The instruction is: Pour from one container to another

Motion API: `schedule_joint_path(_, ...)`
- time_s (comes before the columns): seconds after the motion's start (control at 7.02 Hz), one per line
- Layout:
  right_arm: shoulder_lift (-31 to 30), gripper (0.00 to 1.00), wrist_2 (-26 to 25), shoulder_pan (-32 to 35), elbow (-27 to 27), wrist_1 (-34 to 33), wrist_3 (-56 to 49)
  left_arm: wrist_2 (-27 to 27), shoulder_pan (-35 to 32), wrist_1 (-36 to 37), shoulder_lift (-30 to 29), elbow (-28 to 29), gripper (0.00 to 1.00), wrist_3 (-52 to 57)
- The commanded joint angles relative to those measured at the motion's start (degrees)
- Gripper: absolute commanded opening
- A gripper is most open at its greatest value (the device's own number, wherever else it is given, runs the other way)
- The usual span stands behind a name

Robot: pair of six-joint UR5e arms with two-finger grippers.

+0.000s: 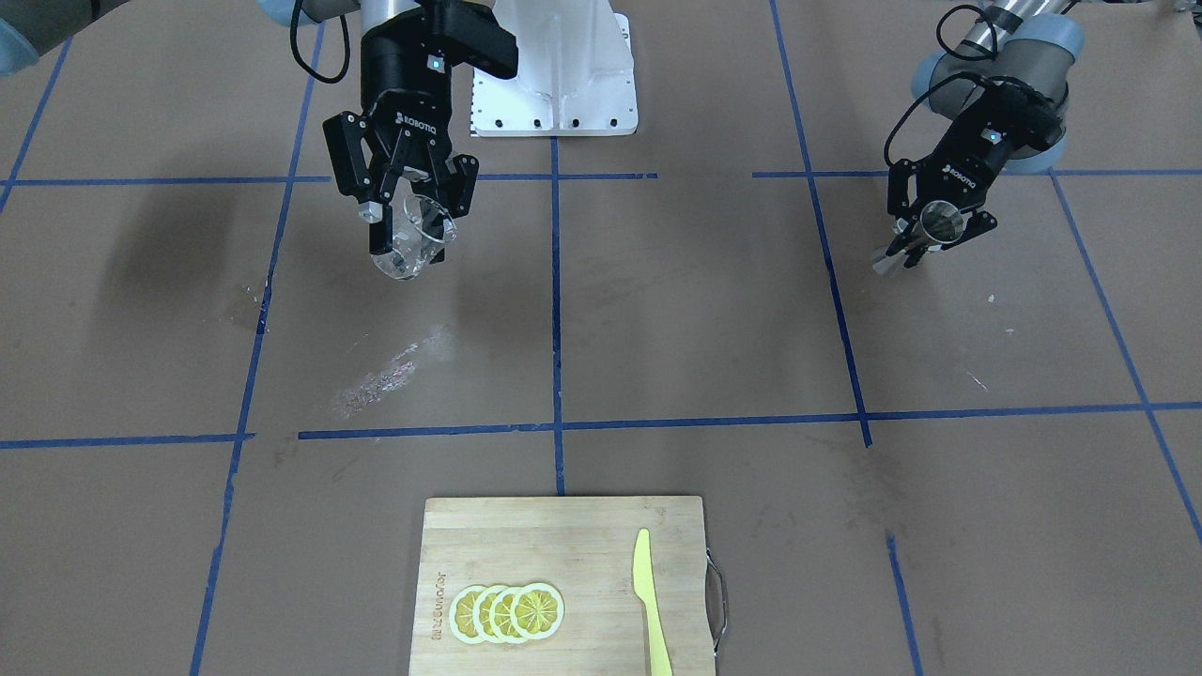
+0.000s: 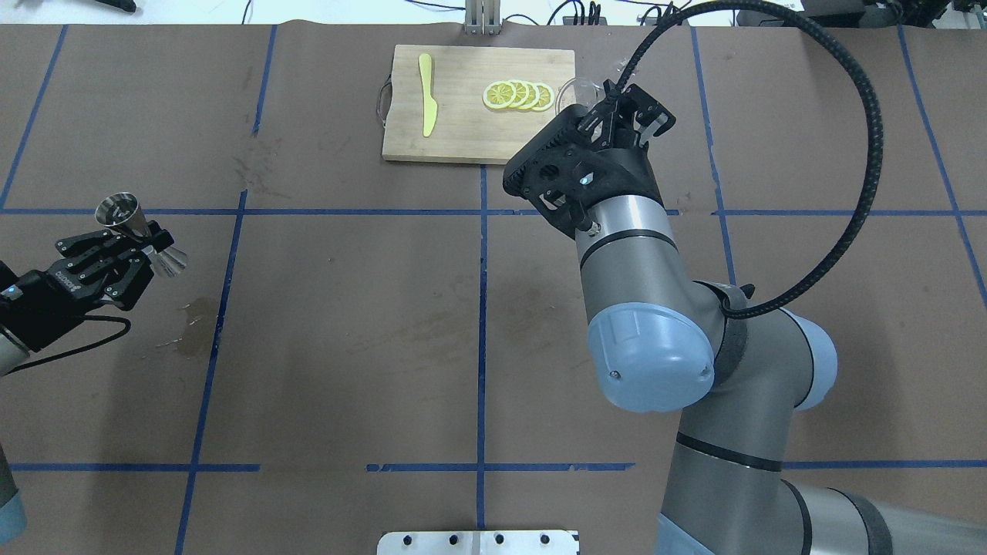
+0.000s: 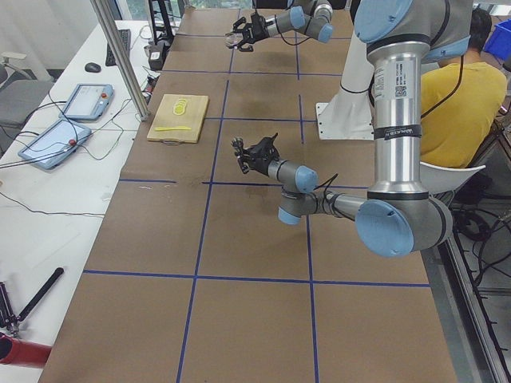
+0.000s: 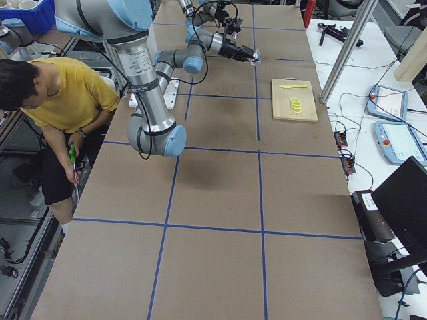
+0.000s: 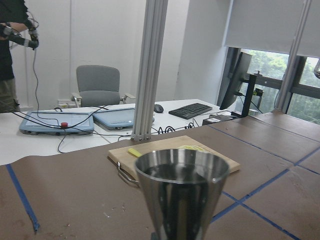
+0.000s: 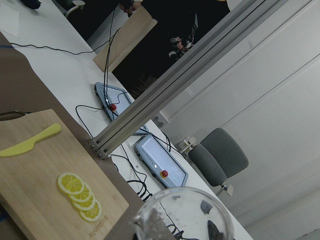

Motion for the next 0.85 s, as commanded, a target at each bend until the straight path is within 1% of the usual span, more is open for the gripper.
schedule_joint_path(0.0,-0.1,0.00,0.0,0.0,0.1,0.0,0.0,13.3,4.8,6.3,0.1,0.8,0.00,-0.5)
schedule_joint_path(0.14,-0.1,0.00,-0.1,0.0,0.1,0.0,0.0,17.5,7.4,7.7,0.0,0.9,0.00,-3.9)
schedule_joint_path(0.28,-0.1,0.00,-0.1,0.0,0.1,0.0,0.0,18.9,8.8,7.8,-0.2,2.1,0.00,-8.2)
schedule_joint_path(0.43,-0.1,0.00,-0.1,0.0,0.1,0.0,0.0,20.2,10.2,8.3,-0.2,4.4,0.00,-10.0)
schedule_joint_path(0.57,-0.2,0.00,-0.1,0.0,0.1,0.0,0.0,21.2,10.6,8.7,-0.3,6.2,0.00,-10.0)
schedule_joint_path(0.71,-0.2,0.00,-0.1,0.0,0.1,0.0,-0.1,23.2,11.3,9.7,-0.6,6.8,0.00,-10.1)
